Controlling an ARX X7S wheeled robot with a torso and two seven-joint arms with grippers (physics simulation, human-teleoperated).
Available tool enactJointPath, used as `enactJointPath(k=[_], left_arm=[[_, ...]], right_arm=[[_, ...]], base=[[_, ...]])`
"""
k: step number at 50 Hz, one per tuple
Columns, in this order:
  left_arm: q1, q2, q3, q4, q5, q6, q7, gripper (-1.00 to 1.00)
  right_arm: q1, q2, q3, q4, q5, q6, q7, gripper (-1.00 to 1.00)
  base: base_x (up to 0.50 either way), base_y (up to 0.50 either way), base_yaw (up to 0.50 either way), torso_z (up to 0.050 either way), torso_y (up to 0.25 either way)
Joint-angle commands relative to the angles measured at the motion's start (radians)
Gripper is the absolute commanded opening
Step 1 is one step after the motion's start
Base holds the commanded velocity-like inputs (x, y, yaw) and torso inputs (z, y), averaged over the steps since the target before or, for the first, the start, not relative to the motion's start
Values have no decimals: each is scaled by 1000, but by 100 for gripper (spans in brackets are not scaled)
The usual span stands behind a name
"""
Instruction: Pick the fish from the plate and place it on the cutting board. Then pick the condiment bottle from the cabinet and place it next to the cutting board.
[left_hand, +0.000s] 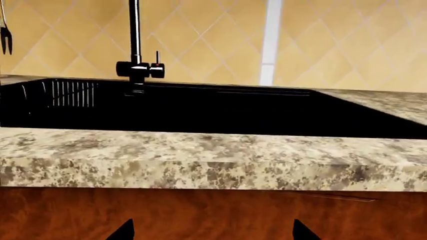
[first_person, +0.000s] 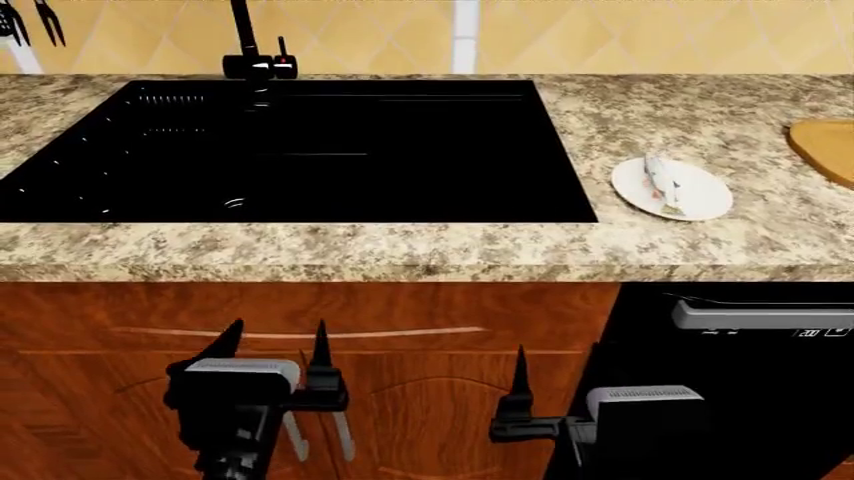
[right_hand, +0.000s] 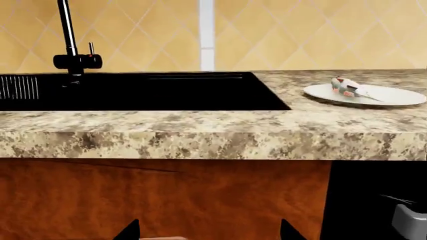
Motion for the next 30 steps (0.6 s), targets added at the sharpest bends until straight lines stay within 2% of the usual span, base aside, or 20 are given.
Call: enactJointPath(k=[1, 8, 13, 18, 23, 30], left_arm=[[-47, -56, 5, 189, -74, -199, 1, 100], [-130, -107, 10, 313, -137, -392, 7, 100], [-267, -162, 10, 358, -221, -619, 29, 100], [-414, -183, -54, 376, -359, -852, 51, 100], [-548, -214, -92, 386, -432, -996, 53, 100], [-657, -234, -113, 385, -483, -1088, 57, 100]], right_arm=[[23, 15, -23, -145, 37, 133, 13, 100], [60, 25, -15, -243, 81, 249, 26, 100], [139, 68, 18, -362, 165, 453, 20, 100], [262, 135, 126, -525, 322, 750, 13, 100], [425, 184, 257, -623, 473, 1023, 34, 100], [534, 187, 345, -662, 563, 1186, 65, 100]], base=[[0, 0, 0, 50, 0], [0, 0, 0, 50, 0], [0, 0, 0, 48, 0], [0, 0, 0, 6, 0], [0, 0, 0, 0, 0], [0, -461, 0, 0, 0]])
